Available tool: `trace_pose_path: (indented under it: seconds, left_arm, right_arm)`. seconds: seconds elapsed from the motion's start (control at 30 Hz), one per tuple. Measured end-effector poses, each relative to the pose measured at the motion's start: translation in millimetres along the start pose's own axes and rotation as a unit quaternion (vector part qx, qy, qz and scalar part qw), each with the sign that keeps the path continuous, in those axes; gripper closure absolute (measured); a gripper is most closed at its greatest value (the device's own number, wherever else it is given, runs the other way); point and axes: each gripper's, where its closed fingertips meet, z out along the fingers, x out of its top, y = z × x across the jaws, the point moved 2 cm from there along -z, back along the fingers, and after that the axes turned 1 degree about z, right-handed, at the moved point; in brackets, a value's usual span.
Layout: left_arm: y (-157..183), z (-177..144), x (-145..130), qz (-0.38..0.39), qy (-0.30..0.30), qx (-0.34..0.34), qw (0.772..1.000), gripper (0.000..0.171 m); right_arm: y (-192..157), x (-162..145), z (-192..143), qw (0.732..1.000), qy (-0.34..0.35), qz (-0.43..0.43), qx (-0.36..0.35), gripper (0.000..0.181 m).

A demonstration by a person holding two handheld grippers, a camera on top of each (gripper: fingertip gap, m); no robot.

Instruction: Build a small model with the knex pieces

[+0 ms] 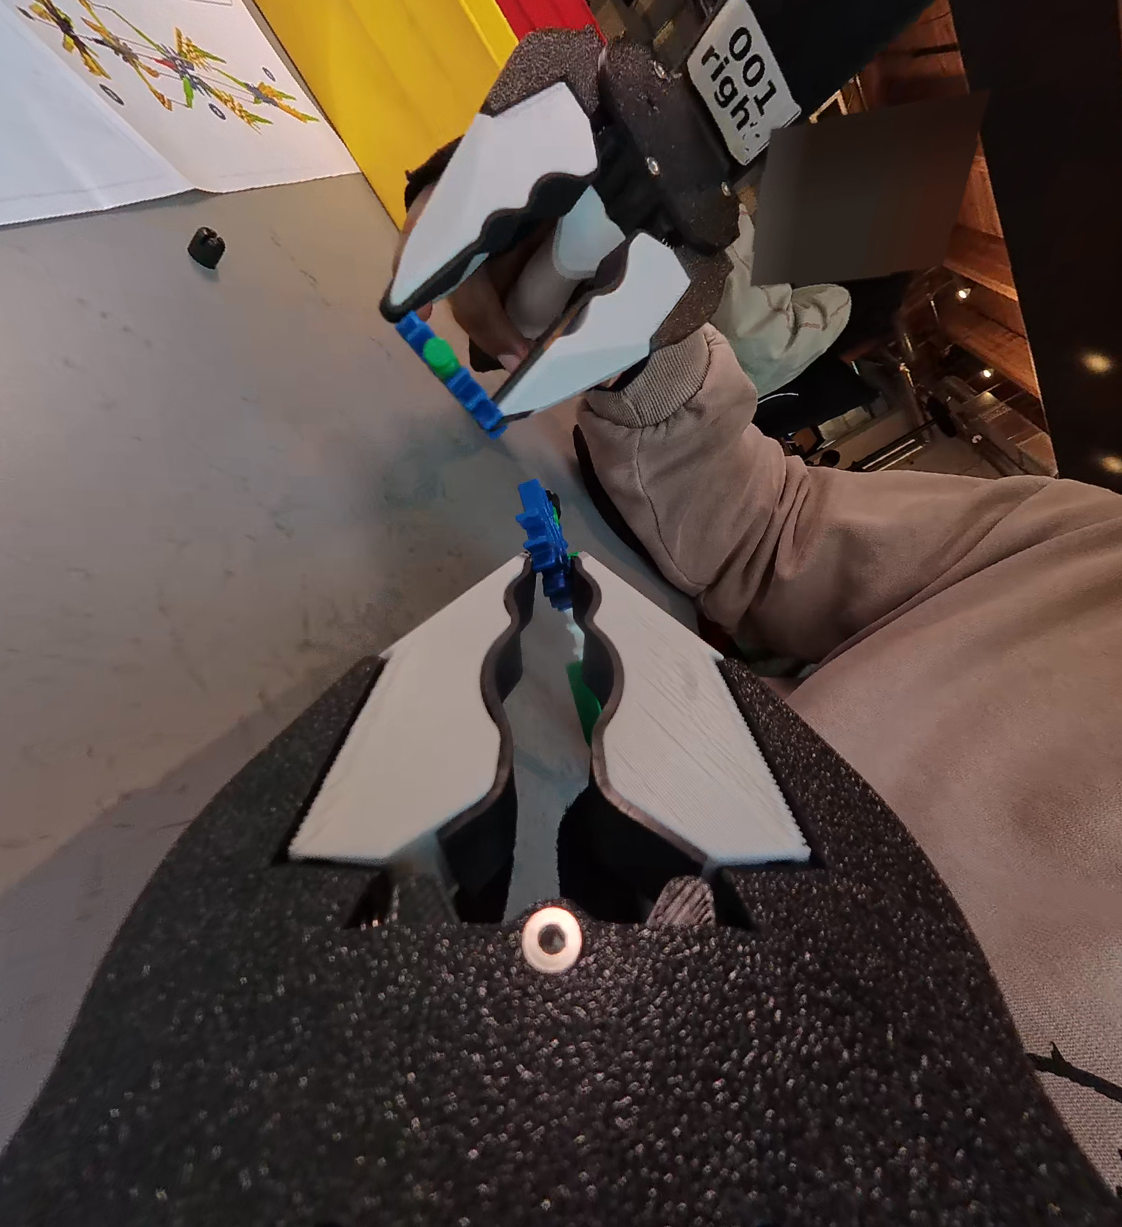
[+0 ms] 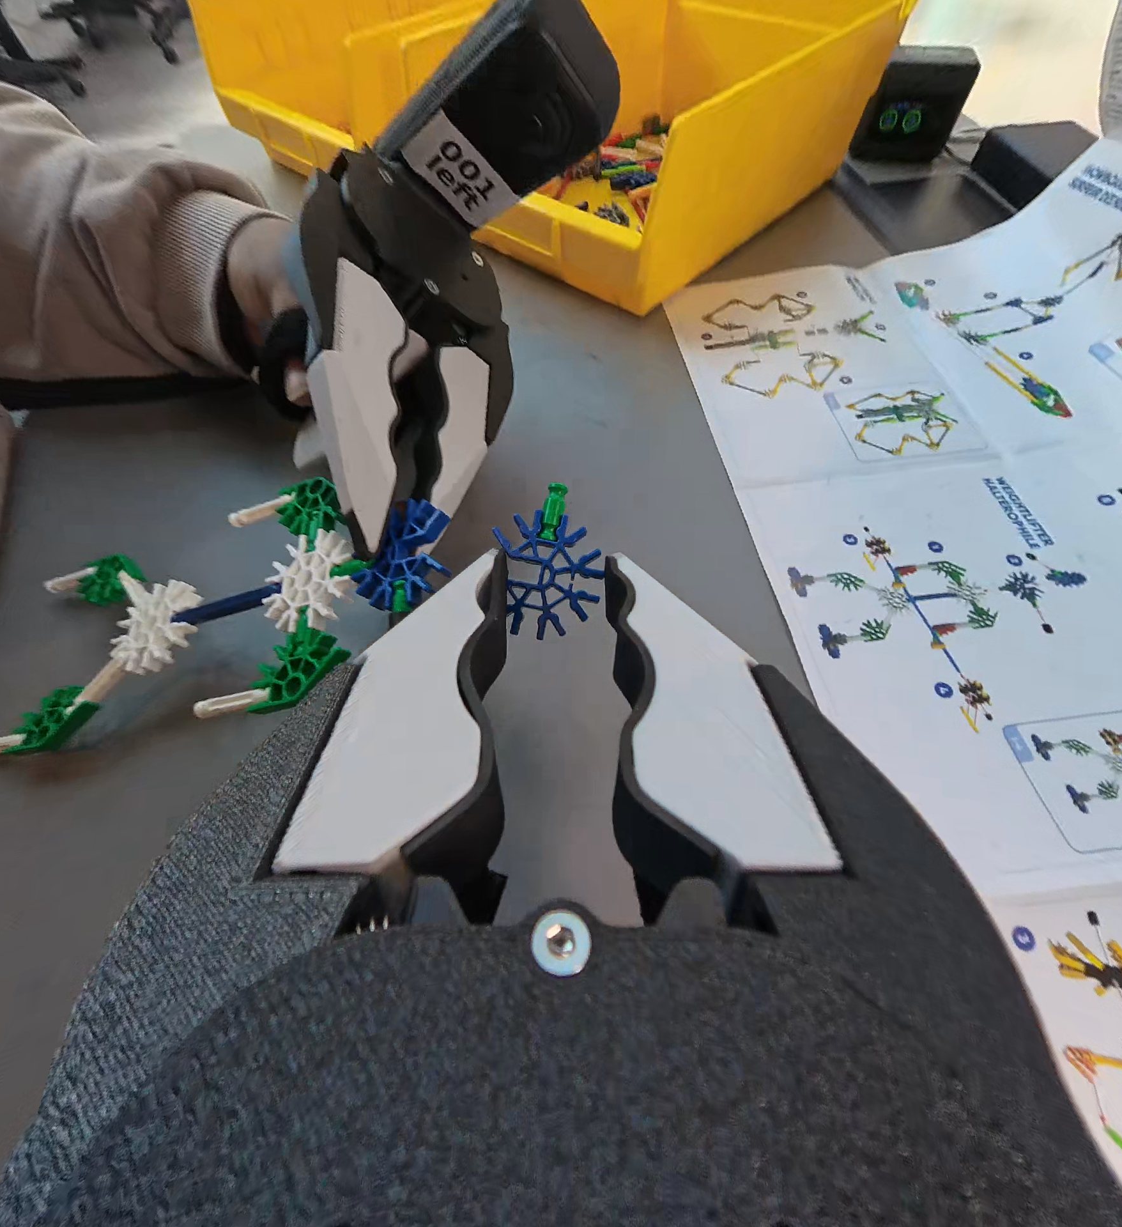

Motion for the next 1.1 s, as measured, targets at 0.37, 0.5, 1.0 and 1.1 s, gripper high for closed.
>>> trace_pose_path:
  seconds: [0.37,0.5,1.0,1.1]
  left_arm:
    - [14.7,-1.7,6.7,-0.020,0.027,-0.065,0.997,0.165]
    - [31.2,-7.1,14.9,-0.040,0.053,-0.136,0.988,0.167]
    - [51.0,-12.4,23.3,-0.067,0.085,-0.219,0.970,0.167]
    - [39.6,-9.2,19.8,-0.060,0.071,-0.171,0.981,0.168]
  right_arm:
    - [-16.5,14.6,-1.3,0.998,0.052,-0.013,0.044,0.153]
    - [-25.3,32.4,-5.8,0.991,0.114,-0.012,0.068,0.154]
    - [-35.8,51.9,-12.6,0.980,0.177,-0.013,0.086,0.154]
    - [-29.5,42.7,-11.6,0.987,0.148,-0.021,0.066,0.154]
